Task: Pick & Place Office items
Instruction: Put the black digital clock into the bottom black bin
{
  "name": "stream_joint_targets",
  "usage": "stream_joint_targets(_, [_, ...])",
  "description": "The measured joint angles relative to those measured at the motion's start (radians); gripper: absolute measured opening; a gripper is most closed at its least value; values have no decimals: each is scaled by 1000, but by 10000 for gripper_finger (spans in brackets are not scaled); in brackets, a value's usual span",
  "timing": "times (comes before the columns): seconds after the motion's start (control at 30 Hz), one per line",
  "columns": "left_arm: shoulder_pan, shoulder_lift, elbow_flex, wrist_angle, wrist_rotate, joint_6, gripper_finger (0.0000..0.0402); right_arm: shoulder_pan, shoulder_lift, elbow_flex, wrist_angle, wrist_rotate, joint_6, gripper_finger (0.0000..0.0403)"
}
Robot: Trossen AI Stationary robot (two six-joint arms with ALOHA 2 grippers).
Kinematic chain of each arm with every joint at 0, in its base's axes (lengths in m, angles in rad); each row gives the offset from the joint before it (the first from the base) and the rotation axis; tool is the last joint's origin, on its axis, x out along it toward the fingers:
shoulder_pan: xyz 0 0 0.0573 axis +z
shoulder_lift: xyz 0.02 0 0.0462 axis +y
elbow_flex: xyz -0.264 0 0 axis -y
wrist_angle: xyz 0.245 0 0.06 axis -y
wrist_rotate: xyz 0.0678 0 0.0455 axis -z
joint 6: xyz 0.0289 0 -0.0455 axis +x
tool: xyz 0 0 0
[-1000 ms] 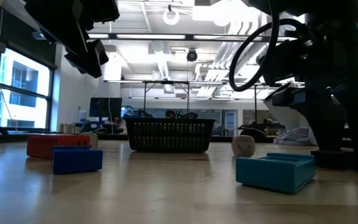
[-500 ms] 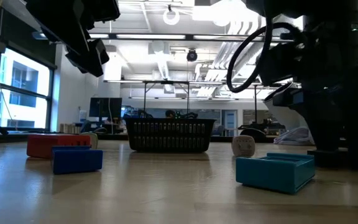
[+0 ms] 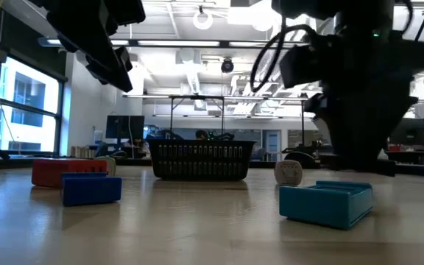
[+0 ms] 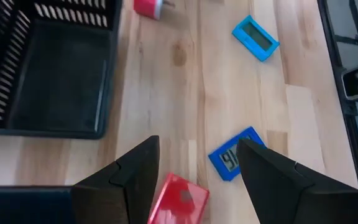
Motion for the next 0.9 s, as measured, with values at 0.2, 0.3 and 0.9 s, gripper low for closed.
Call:
stream_joint_targets(0.2, [12, 0, 0, 52, -23, 15, 210, 0, -75, 0, 46, 11, -4, 135])
stream_joint_targets(0.3, [16, 0, 0, 100, -39, 19, 210, 8, -137, 1, 67, 76, -8, 135])
stream_joint_targets(0.9, [43, 144, 0, 681, -70, -220, 210, 22, -172, 135, 26, 490, -197, 135])
